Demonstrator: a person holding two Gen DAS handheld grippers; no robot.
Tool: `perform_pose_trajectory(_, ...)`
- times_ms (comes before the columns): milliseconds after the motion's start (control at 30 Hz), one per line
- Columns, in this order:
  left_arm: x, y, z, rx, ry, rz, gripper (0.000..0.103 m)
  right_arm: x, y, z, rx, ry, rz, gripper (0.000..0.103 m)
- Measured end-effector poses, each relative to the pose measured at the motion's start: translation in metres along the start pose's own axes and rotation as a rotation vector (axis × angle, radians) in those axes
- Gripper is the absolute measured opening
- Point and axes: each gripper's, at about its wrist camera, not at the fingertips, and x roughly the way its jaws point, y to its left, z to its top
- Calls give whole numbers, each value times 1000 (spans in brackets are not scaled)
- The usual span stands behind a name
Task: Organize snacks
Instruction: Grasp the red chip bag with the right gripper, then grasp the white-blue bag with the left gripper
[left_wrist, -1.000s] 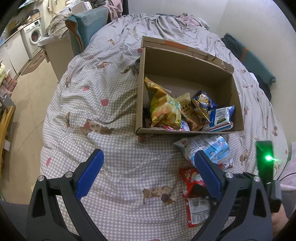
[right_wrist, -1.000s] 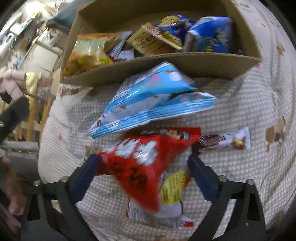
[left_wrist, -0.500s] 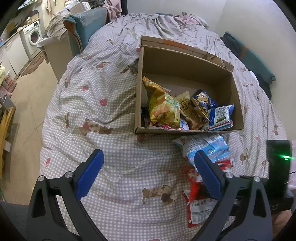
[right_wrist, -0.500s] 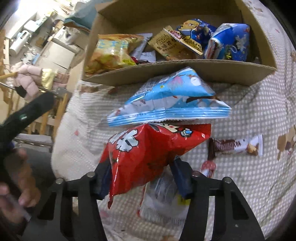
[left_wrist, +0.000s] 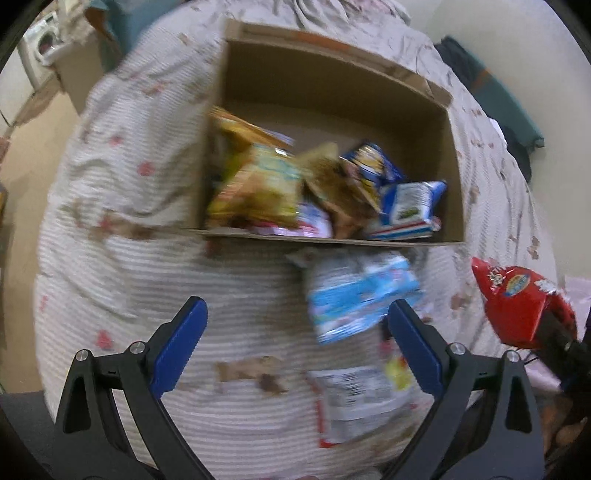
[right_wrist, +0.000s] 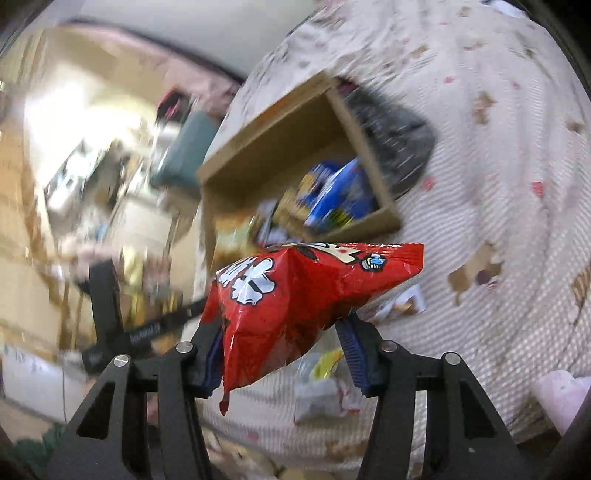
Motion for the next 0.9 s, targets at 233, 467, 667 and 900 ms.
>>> perform_pose_trajectory(233,54,-39,21,56,54,84,97,-10,-19,7,86,-85,-36,56)
perform_pose_trajectory(467,95,-49,7,120,166,77,98,-18,-27,7,117,-106,-24,56)
perform_pose_trajectory(667,81,-52,11,38,172,55,97,-13,-21,9,100,-97,-3,56)
perform_pose_trajectory(900,78,-70,7,5,131,111,97,-15,-24,11,114,-119,-19,56)
